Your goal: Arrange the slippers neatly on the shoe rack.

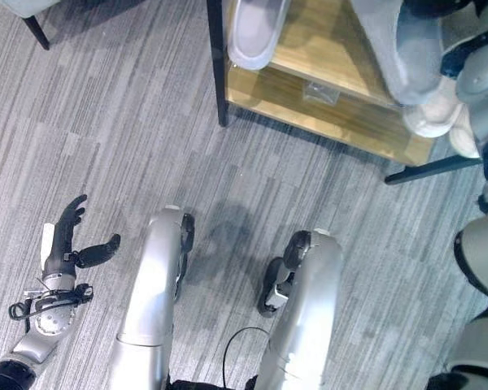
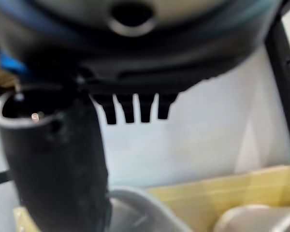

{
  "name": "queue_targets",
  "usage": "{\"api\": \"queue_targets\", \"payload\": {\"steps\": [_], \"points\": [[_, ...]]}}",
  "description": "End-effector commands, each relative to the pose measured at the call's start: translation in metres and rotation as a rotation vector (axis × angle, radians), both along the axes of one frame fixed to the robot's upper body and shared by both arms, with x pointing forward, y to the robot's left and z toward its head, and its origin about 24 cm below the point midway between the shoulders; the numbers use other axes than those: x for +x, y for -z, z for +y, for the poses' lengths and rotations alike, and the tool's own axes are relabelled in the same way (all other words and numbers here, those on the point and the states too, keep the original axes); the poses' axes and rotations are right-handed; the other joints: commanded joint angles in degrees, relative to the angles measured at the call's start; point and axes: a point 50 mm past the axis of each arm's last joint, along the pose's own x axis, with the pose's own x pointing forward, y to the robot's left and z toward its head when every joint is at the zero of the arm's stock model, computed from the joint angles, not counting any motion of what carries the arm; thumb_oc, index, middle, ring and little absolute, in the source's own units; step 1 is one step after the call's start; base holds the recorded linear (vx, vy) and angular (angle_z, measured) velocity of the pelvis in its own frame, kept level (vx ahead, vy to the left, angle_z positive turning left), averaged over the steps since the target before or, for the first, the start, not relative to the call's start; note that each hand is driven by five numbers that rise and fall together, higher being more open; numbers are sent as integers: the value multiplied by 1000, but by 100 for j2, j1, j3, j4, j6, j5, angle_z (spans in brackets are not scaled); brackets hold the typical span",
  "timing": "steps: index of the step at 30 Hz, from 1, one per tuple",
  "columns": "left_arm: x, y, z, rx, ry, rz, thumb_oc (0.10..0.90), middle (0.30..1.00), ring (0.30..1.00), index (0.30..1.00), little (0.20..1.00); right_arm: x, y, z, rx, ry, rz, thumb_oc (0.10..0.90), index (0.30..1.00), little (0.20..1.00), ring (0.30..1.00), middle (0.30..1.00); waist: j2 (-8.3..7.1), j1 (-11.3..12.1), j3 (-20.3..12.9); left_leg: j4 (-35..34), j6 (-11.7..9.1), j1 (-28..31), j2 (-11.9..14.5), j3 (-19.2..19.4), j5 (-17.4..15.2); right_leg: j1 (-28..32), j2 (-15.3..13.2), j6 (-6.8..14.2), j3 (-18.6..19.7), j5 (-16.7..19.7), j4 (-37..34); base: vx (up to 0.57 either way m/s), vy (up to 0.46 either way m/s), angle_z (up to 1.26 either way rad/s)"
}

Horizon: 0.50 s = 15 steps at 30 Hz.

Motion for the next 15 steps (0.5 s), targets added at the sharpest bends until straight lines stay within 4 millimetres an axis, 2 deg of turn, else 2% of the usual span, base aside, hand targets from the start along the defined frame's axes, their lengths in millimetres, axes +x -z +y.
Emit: {"api": "queue_targets", "payload": {"steps": [1,6,15], "points": [[-7,-19,5,59,43,-85,800,900,900,900,900,-34,-56,-8,61,39,-236,800,900,900,900,900,28,221,-189,-102,137,21,-3,-285,-394,285,-72,-611,259,-486,98,0,0,0],[-13,-16,3,94,73,-57,800,900,900,900,900,-30,-51,-9,58,56,-204,800,900,900,900,900,57,238,-189,-158,129,21,-23,-283,-392,285,-73,-634,230,-478,37,0,0,0],[-22,-9,-3,90,111,-19,800,900,900,900,900,-28,-49,-10,213,-14,-282,800,900,900,900,900,136,283,-189,-222,143,21,-21,-259,-370,285,-78,-616,181,-374,-78,0,0,0]]}}
